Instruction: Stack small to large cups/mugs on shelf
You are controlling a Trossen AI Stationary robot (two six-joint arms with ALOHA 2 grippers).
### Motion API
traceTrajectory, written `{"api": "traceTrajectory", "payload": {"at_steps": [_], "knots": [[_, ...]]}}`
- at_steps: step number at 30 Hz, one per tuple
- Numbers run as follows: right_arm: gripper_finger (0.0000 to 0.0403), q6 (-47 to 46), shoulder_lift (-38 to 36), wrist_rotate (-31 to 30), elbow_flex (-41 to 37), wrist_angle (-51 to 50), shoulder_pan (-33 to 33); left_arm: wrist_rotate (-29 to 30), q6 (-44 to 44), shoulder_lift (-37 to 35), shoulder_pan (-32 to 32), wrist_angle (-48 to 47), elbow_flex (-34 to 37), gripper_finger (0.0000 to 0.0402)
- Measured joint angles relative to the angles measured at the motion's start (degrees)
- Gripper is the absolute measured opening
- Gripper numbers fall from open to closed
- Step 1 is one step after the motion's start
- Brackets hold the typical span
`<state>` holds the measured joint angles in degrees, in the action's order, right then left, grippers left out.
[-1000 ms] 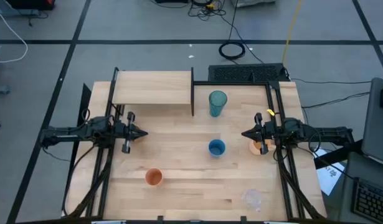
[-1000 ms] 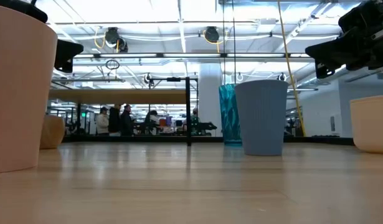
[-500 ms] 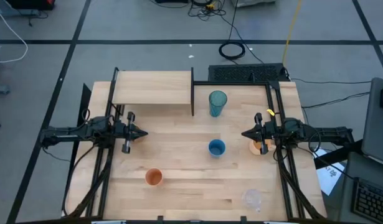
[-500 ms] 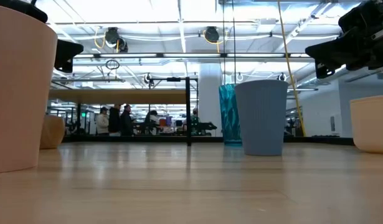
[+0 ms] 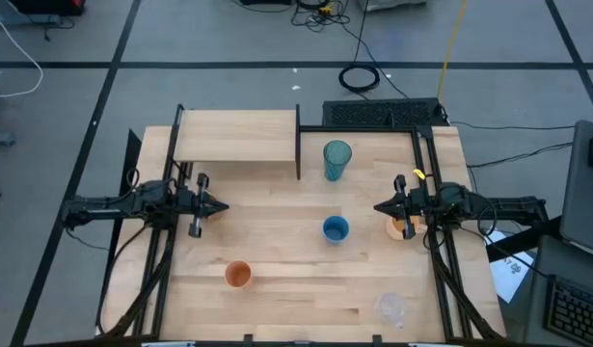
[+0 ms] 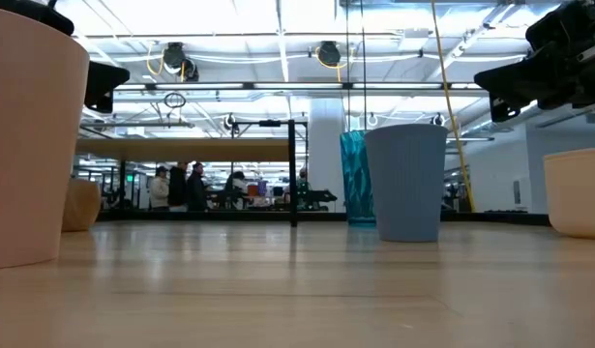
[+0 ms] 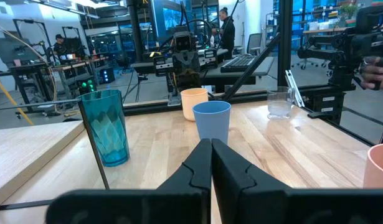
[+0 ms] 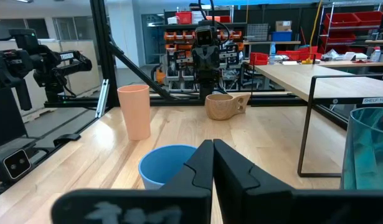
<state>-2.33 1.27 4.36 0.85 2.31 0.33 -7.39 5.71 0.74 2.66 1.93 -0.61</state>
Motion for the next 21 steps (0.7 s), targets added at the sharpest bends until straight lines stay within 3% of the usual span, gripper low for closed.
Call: {"api": "traceTrajectory", "payload": {"at_steps": [21], "knots": [[0.0,-3.53,0.53,-0.38,1.05,6.3,-0.02,0.0,0.01,-0.01,-0.01,0.0,-0.01,0.001]]}}
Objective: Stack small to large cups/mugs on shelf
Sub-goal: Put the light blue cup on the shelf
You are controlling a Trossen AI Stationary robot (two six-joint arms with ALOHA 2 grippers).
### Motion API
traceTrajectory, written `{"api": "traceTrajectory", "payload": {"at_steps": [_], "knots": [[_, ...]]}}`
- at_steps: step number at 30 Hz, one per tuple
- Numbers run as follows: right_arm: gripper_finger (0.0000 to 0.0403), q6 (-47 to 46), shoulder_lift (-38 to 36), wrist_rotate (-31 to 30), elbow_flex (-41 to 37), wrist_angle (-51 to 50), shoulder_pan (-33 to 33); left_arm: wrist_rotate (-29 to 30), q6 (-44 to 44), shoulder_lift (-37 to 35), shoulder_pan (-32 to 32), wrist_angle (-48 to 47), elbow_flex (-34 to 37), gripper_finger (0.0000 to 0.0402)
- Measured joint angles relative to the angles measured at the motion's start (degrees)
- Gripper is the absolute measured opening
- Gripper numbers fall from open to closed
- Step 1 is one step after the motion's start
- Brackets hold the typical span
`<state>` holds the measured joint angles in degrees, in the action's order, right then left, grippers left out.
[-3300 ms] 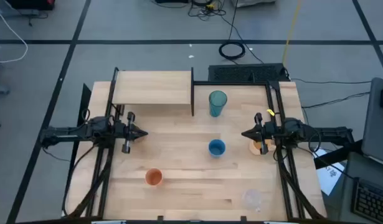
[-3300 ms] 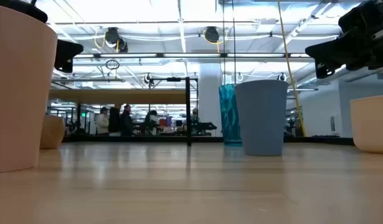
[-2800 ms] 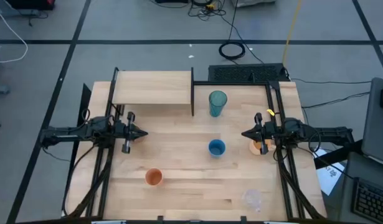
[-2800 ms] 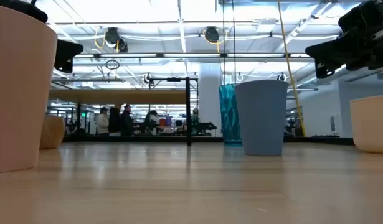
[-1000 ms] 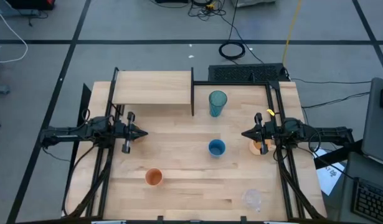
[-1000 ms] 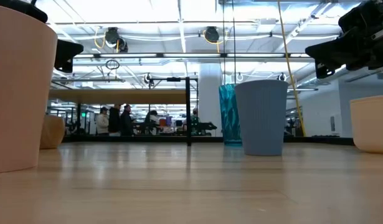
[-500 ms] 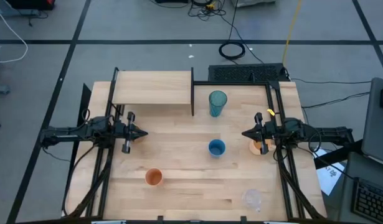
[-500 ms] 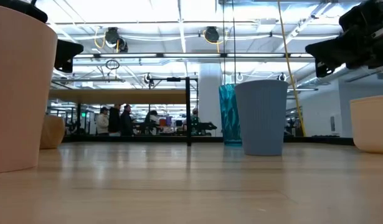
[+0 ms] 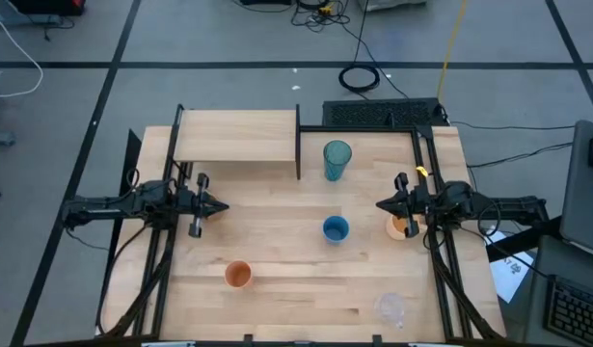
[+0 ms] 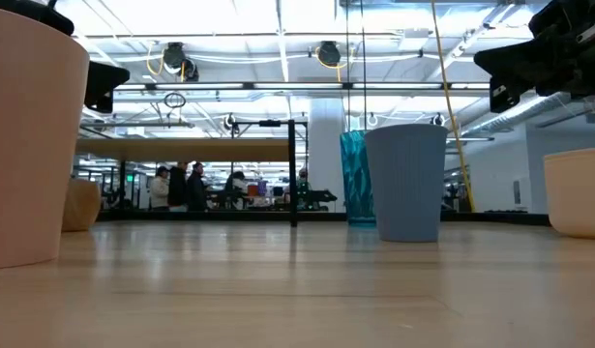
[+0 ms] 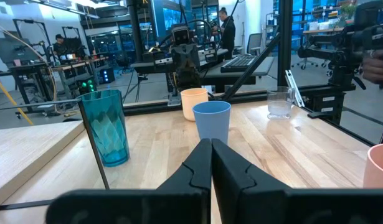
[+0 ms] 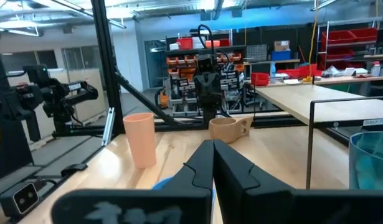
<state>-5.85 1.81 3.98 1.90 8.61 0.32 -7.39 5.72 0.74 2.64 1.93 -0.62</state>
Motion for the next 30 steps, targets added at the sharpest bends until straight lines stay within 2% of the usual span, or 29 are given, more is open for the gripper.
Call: {"api": "traceTrajectory", "payload": {"at_steps": [4,10,22,30], "knots": [[0.0,-0.5,2.76,-2.42,3.91,-3.42,0.01,0.0,0.0,0.01,0.01,0.0,0.01,0.001],[0.0,1.83,9.71,-2.48,14.53,-6.89,0.02,0.01,0.0,0.0,-0.01,0.0,0.0,0.001],[0.0,4.18,27.53,-2.46,41.38,-22.29,0.02,0.0,-0.02,0.02,0.01,-0.01,0.0,0.001],[0.0,3.64,37.33,-2.41,55.52,-32.27,0.02,0.0,-0.02,0.02,0.0,-0.01,0.0,0.001]]}}
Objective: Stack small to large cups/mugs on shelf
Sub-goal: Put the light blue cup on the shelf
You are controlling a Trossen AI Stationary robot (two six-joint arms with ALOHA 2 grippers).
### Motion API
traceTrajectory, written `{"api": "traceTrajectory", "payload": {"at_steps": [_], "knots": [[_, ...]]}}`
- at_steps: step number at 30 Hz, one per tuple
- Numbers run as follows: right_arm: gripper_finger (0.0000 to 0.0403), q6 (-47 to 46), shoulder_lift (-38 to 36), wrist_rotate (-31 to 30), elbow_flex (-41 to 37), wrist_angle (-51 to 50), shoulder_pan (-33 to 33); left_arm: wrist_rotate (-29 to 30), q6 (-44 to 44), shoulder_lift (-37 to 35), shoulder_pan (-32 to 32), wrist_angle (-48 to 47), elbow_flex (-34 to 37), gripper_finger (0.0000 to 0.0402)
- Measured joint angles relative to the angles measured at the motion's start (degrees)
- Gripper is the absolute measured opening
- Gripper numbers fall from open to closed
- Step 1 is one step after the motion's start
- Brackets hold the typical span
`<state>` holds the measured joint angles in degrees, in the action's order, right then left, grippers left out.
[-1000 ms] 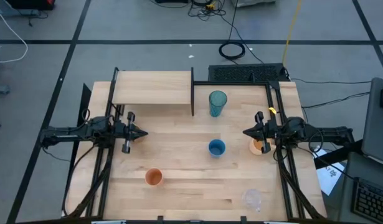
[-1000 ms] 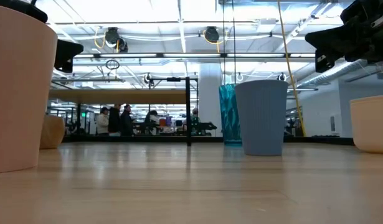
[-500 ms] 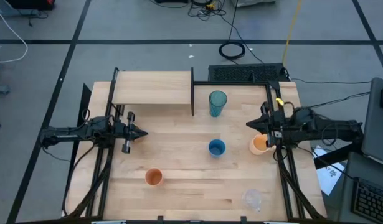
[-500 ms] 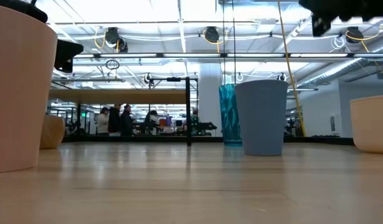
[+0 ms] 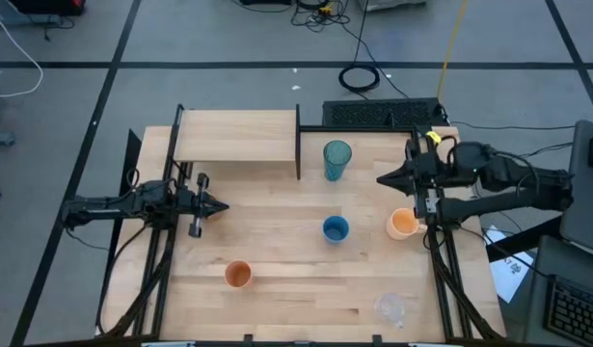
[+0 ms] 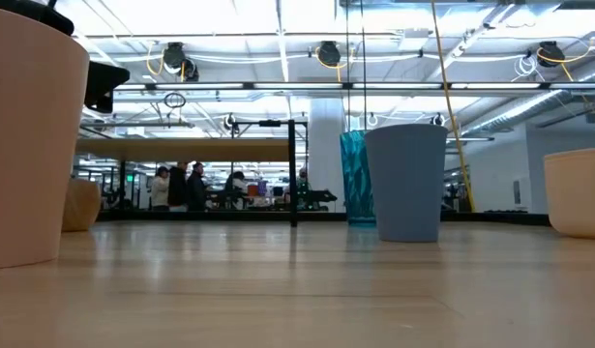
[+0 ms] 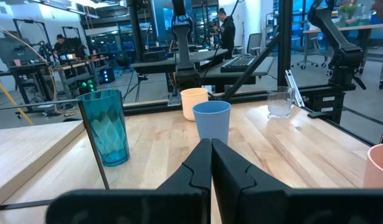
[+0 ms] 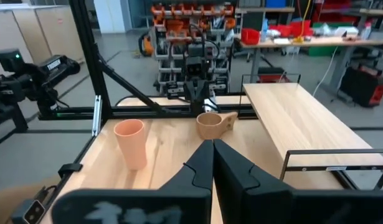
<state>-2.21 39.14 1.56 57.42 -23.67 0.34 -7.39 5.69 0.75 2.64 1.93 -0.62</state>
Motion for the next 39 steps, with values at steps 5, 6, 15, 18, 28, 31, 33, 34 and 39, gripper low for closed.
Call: {"api": "traceTrajectory", "payload": {"at_steps": [5,6,15,18,28,31,33,34,39], "knots": [[0.0,-0.09,4.49,0.0,7.96,-5.36,0.0,0.01,0.02,0.0,0.01,0.01,0.0,0.001],[0.0,-0.07,5.26,0.0,9.34,-6.37,0.0,0.02,0.0,0.0,0.02,0.0,0.0,0.001],[0.0,-0.07,9.9,0.0,17.63,-11.44,0.0,0.02,0.02,0.0,0.02,0.01,0.0,0.001],[0.0,0.01,10.25,0.0,17.63,-11.58,0.0,0.0,0.02,0.0,0.02,0.0,0.0,0.001],[0.0,-0.07,10.23,0.0,17.63,-11.4,0.0,0.02,0.02,0.0,0.02,0.01,0.0,0.001],[0.0,0.03,10.34,0.02,17.63,-11.36,0.0,0.02,0.02,0.0,0.02,0.01,0.0,0.001],[0.0,0.03,10.42,0.0,17.63,-11.34,0.0,0.02,0.0,0.0,0.02,0.01,0.0,0.001],[0.0,0.03,10.43,0.0,17.63,-11.32,0.0,0.0,0.02,0.0,0.02,0.01,0.0,0.001],[0.0,0.08,10.4,0.0,17.63,-10.6,0.0,0.02,0.0,0.0,0.02,0.0,0.0,0.001]]}}
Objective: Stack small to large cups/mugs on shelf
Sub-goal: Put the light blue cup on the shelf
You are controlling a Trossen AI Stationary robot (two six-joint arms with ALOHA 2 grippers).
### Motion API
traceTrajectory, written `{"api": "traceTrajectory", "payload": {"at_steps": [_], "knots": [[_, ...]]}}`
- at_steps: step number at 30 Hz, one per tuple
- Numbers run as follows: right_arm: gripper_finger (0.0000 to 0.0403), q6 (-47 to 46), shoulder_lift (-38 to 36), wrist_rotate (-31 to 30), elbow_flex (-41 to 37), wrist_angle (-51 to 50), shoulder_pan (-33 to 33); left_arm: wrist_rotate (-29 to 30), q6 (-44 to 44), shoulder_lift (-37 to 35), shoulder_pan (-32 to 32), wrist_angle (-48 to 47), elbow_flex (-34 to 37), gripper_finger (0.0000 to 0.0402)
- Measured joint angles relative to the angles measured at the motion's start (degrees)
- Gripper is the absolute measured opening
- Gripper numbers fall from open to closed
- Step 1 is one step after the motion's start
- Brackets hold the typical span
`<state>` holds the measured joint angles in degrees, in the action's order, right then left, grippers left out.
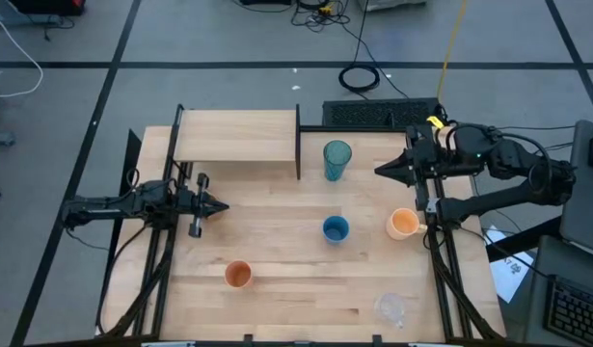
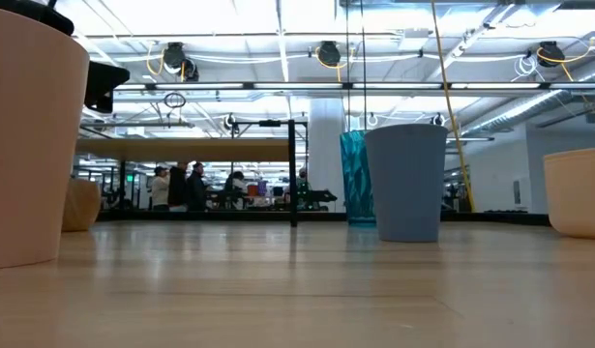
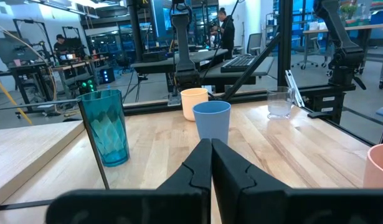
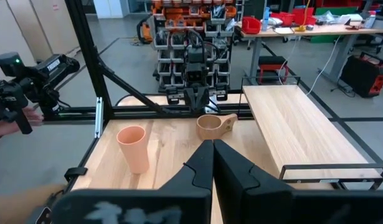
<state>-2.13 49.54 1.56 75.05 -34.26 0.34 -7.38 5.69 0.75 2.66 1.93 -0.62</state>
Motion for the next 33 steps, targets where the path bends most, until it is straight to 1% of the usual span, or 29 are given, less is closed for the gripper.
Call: {"api": "traceTrajectory", "payload": {"at_steps": [4,10,13,16,18,20,22,27,30,33], "knots": [[0.0,0.0,0.0,0.0,0.0,-0.02,0.0,0.0,0.02,0.0,0.0,0.42,0.02,0.001],[0.0,-0.09,0.0,0.0,0.0,0.39,0.0,0.0,-0.85,-0.02,-0.01,6.9,-0.01,0.001],[0.0,-0.02,0.0,0.0,0.0,0.61,-0.02,-0.02,-2.97,0.0,0.0,7.2,-0.04,0.001],[0.0,-0.01,0.0,0.0,0.0,0.59,-0.01,0.38,-8.94,0.0,-0.02,6.96,-0.04,0.001],[0.0,0.0,0.0,0.0,0.0,0.61,0.0,1.92,-11.56,0.0,0.0,7.47,-0.02,0.001],[0.0,0.0,0.0,0.0,0.0,0.61,-0.02,3.48,-12.0,0.0,0.0,7.87,-0.02,0.001],[0.0,-0.01,0.0,0.0,0.0,0.67,-0.01,4.51,-11.98,0.0,0.0,6.13,-0.77,0.001],[0.0,-0.09,0.0,0.0,0.0,0.68,-0.02,5.1,-11.69,0.82,-0.16,1.73,-5.5,0.0002],[0.0,-0.13,0.0,0.0,0.0,0.68,-0.02,5.46,-11.05,3.42,-0.65,-1.7,-10.79,0.0002],[0.0,-0.15,0.02,0.0,0.0,0.63,-0.02,5.96,-10.54,7.75,-1.33,-5.8,-17.41,0.0001]]}}
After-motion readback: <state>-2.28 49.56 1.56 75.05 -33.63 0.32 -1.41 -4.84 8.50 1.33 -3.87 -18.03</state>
